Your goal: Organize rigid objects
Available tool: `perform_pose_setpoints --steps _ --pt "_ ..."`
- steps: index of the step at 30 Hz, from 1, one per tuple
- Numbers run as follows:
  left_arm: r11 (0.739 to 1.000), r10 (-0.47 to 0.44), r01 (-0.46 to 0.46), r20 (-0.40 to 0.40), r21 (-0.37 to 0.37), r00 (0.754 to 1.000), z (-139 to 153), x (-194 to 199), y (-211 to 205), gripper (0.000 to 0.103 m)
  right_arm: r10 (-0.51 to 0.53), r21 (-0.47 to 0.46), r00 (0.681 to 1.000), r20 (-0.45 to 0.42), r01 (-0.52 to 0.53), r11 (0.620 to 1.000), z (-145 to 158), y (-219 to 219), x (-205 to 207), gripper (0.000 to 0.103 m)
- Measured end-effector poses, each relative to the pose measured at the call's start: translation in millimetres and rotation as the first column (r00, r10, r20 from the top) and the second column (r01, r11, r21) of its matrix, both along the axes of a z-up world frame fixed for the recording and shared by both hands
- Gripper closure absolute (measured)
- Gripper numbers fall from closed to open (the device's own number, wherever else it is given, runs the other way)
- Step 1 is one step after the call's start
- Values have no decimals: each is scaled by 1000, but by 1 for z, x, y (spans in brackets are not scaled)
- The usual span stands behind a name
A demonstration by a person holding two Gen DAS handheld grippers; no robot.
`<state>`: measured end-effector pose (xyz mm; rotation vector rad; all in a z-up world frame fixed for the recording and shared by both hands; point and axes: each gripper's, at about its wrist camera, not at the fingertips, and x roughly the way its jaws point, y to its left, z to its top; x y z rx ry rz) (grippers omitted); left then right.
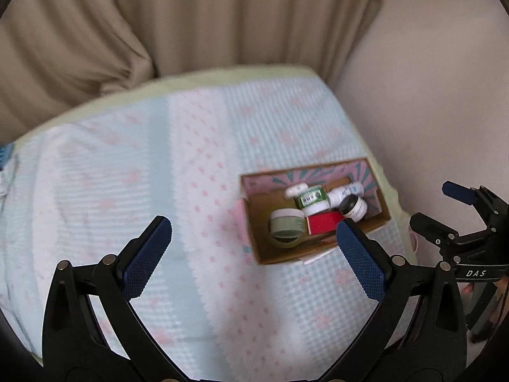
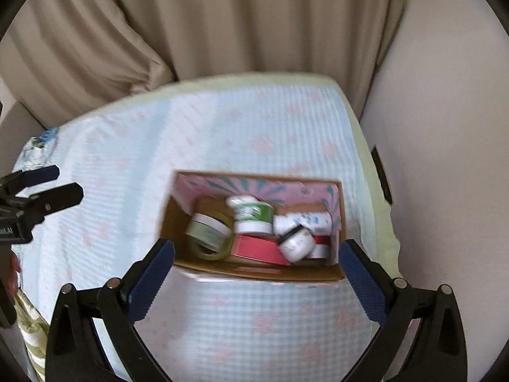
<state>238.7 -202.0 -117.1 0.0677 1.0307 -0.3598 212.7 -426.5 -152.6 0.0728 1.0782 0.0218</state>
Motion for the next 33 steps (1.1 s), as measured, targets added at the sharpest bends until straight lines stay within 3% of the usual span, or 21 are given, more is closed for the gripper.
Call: perform_pose_setpoints --steps 6,11,18,24,33 --pt "994 107 -104 181 -30 978 83 -79 83 0 23 14 994 110 -25 1000 84 76 -45 0" --pt "985 175 -173 256 -30 951 110 -126 134 0 31 14 983 183 -35 999 122 127 -80 0" --pt "971 235 -235 331 -41 914 108 -179 164 0 13 -33 973 232 -6 999 131 159 -123 0" --pt "975 211 -222 336 -5 918 97 -190 161 0 -27 -44 969 247 40 998 133 158 -143 0" --pt "978 199 -207 344 -12 918 99 -189 156 0 -57 -42 958 280 71 997 144 154 -152 0"
